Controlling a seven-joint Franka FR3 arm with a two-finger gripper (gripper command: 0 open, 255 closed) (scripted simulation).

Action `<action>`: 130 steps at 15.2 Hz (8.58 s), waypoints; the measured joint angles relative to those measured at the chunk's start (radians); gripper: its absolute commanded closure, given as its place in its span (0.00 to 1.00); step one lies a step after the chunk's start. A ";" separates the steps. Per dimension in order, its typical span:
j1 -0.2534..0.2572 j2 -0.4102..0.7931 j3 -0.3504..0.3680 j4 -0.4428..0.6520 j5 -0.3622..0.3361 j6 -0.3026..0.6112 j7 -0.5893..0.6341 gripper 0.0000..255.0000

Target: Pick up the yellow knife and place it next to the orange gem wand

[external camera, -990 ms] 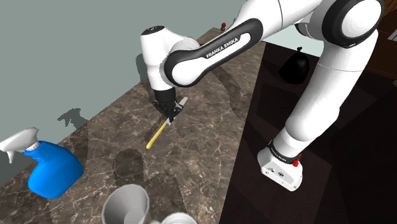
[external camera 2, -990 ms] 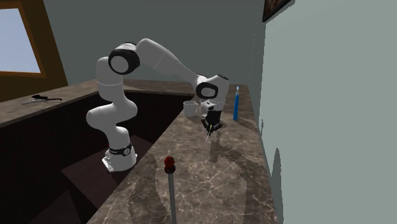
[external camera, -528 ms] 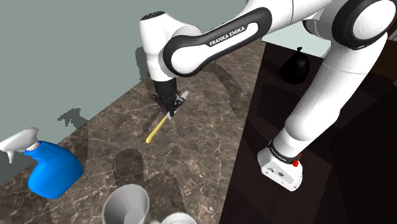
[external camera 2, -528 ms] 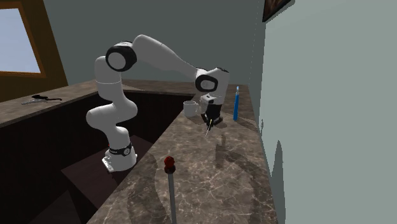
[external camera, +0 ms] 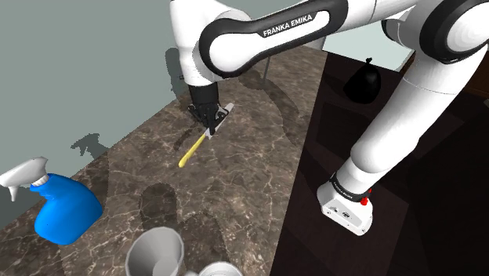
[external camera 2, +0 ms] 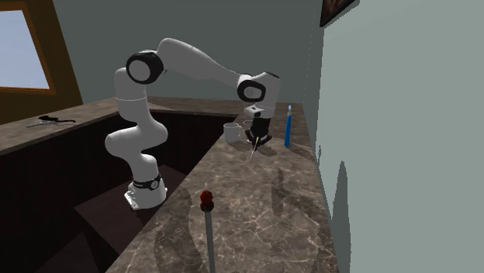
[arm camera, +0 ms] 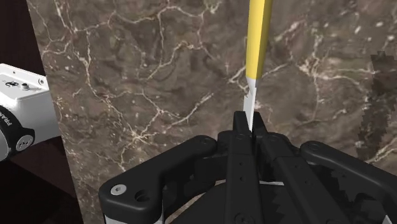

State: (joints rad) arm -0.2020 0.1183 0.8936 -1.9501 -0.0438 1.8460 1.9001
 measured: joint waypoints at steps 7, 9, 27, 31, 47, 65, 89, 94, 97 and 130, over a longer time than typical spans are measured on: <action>-0.005 -0.025 0.002 0.078 0.020 -0.093 -0.013 1.00; -0.007 -0.033 0.003 0.096 0.026 -0.117 -0.016 1.00; -0.002 -0.039 0.009 0.335 0.033 -0.359 -0.010 1.00; 0.005 -0.026 0.011 0.399 0.024 -0.415 -0.002 1.00; 0.108 0.119 0.031 0.762 -0.082 -0.681 0.080 1.00; -0.221 -0.249 -0.176 0.506 0.108 -0.684 -0.407 1.00; -0.442 -0.261 -0.571 0.447 -0.041 -0.613 -1.061 1.00; -0.482 -0.179 -0.619 0.527 -0.082 -0.604 -1.155 1.00; -0.513 -0.115 -0.650 0.601 -0.108 -0.607 -1.223 1.00; -0.533 -0.209 -0.674 0.052 -0.086 -0.147 -1.206 1.00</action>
State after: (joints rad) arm -0.7349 -0.0902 0.2193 -1.8983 -0.1302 1.6986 0.6941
